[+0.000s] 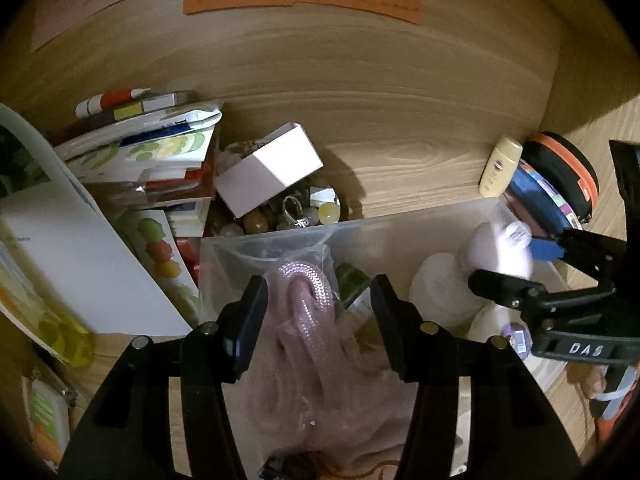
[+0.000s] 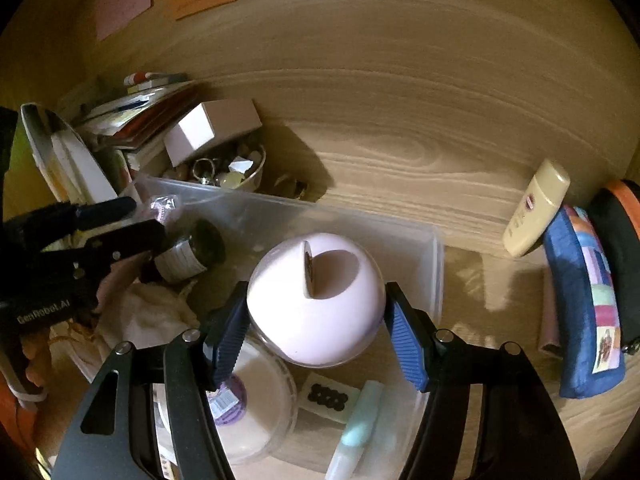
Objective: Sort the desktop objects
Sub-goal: 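Open left tool to drop the rope bag while right tool releases the dome into the bin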
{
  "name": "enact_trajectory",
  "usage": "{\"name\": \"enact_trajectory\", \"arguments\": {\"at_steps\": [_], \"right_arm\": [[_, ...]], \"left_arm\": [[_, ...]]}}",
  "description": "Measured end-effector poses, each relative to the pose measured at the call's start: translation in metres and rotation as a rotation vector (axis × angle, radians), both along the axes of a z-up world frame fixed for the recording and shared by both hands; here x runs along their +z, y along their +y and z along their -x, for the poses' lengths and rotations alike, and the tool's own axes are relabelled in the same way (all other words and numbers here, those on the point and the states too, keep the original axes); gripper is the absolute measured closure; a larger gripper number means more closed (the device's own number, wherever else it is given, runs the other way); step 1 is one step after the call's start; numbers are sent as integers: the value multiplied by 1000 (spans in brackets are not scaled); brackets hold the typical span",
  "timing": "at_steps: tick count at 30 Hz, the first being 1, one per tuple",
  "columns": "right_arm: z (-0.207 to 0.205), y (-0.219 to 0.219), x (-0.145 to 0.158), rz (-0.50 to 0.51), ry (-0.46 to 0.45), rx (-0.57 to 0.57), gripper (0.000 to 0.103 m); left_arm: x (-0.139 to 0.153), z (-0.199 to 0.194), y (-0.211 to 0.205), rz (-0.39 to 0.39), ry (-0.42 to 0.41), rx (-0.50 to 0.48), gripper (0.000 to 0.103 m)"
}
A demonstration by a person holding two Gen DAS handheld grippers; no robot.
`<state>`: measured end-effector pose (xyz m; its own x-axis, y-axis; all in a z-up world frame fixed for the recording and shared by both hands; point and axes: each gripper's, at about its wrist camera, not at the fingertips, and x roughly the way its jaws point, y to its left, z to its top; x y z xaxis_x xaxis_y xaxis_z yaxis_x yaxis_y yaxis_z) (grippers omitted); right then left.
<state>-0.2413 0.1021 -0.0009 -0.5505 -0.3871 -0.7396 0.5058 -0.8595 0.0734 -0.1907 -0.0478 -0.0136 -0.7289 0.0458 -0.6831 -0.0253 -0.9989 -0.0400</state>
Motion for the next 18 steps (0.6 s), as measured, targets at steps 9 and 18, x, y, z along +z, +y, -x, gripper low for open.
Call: {"name": "enact_trajectory", "arguments": {"at_steps": [9, 18], "right_arm": [[-5, 3, 0, 18, 9, 2, 42], [-14, -3, 9, 9, 39, 13, 37]], "left_arm": [[1, 1, -3, 16, 19, 9, 41], [17, -8, -3, 21, 77, 14, 23]]}}
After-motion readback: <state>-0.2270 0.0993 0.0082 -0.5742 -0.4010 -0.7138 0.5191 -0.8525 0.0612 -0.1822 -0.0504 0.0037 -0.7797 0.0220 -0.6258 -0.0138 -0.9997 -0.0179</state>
